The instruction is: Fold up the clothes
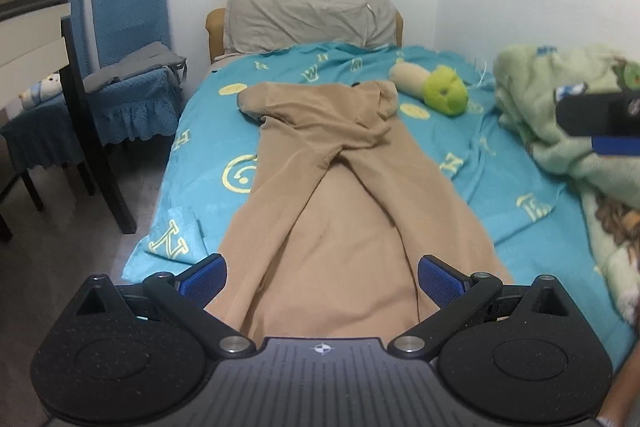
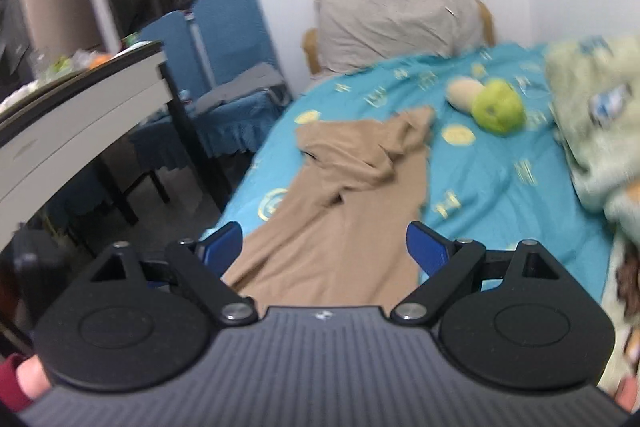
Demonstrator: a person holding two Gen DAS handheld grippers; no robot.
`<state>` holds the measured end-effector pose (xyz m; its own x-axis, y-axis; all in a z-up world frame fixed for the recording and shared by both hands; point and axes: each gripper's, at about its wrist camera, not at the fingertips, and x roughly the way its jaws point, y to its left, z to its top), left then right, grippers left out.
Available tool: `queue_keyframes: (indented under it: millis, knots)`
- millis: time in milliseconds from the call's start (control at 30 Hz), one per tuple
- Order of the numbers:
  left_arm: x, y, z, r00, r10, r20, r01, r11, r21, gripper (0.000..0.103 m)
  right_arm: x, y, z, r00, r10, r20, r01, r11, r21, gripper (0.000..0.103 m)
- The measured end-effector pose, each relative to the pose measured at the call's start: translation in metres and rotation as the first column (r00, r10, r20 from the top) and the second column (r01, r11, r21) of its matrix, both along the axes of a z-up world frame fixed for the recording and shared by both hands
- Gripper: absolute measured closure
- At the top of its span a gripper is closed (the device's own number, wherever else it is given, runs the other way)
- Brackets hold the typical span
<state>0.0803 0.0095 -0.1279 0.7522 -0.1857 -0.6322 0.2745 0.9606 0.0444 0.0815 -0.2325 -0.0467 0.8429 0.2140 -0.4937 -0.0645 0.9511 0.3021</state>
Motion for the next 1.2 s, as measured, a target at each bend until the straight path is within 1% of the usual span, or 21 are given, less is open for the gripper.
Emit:
queue_keyframes:
  millis: [67,200,300,400,500,600,667,733,767,833,933,1000,1067,1133,1200]
  knots:
    - [-0.001,0.000,-0.002,1.000,0.020,-0.021,-0.019,1.000,0.008,0.000,0.003,-0.011,-0.008,0.999,-0.028,-0.040,0.029,0.999,0.029,0.012]
    - [0.005,0.006,-0.007,0.992,0.091,-0.083,-0.091,0.996,0.007,0.000,0.010,-0.020,-0.011,0.995,-0.062,-0.075,0.064,0.998,0.019,0.013]
    - [0.013,0.018,-0.010,0.977,0.160,-0.139,-0.163,0.987,-0.013,0.000,0.011,-0.018,-0.013,0.996,-0.048,-0.078,0.048,0.999,0.003,0.013]
    - [0.020,0.027,-0.014,0.959,0.204,-0.195,-0.210,0.978,-0.013,0.000,0.013,-0.017,-0.016,0.996,-0.031,-0.087,0.031,1.000,-0.001,0.013]
    - [0.031,0.029,-0.020,0.939,0.228,-0.256,-0.227,0.973,0.033,0.002,0.014,-0.017,-0.018,0.995,-0.022,-0.096,0.023,1.000,0.010,0.013]
    - [0.038,0.031,-0.026,0.921,0.226,-0.318,-0.211,0.974,0.079,0.002,0.016,-0.019,-0.019,0.995,-0.018,-0.103,0.021,0.999,0.026,0.012]
    - [0.043,0.031,-0.031,0.901,0.216,-0.376,-0.177,0.975,0.136,0.005,0.018,-0.021,-0.020,0.994,-0.020,-0.109,0.023,0.999,0.035,0.013]
    - [0.045,0.034,-0.037,0.871,0.236,-0.430,-0.172,0.968,0.183,0.007,0.019,-0.022,-0.022,0.992,-0.024,-0.121,0.029,0.999,0.040,0.012]
    - [0.044,0.036,-0.038,0.864,0.236,-0.446,-0.161,0.967,0.200,0.009,0.020,-0.023,-0.023,0.992,-0.024,-0.127,0.030,0.999,0.044,0.013]
    - [0.043,0.043,-0.039,0.849,0.236,-0.472,-0.143,0.964,0.225,0.009,0.022,-0.025,-0.025,0.989,-0.029,-0.142,0.036,0.998,0.053,0.013]
    - [0.042,0.057,-0.033,0.834,0.239,-0.497,-0.150,0.965,0.213,0.009,0.024,-0.028,-0.027,0.988,-0.035,-0.149,0.045,0.997,0.068,0.013]
    - [0.044,0.065,-0.033,0.807,0.238,-0.540,-0.150,0.968,0.202,0.010,0.024,-0.029,-0.027,0.988,-0.037,-0.151,0.048,0.996,0.071,0.013]
    - [0.045,0.068,-0.036,0.776,0.230,-0.587,-0.133,0.970,0.205,0.018,0.025,-0.030,-0.028,0.987,-0.040,-0.154,0.052,0.996,0.073,0.013]
    - [0.046,0.071,-0.038,0.752,0.223,-0.620,-0.112,0.971,0.212,0.018,0.026,-0.031,-0.029,0.986,-0.039,-0.162,0.053,0.995,0.083,0.013]
    - [0.046,0.072,-0.040,0.731,0.204,-0.651,-0.092,0.975,0.202,0.019,0.027,-0.033,-0.030,0.985,-0.041,-0.170,0.057,0.994,0.093,0.013]
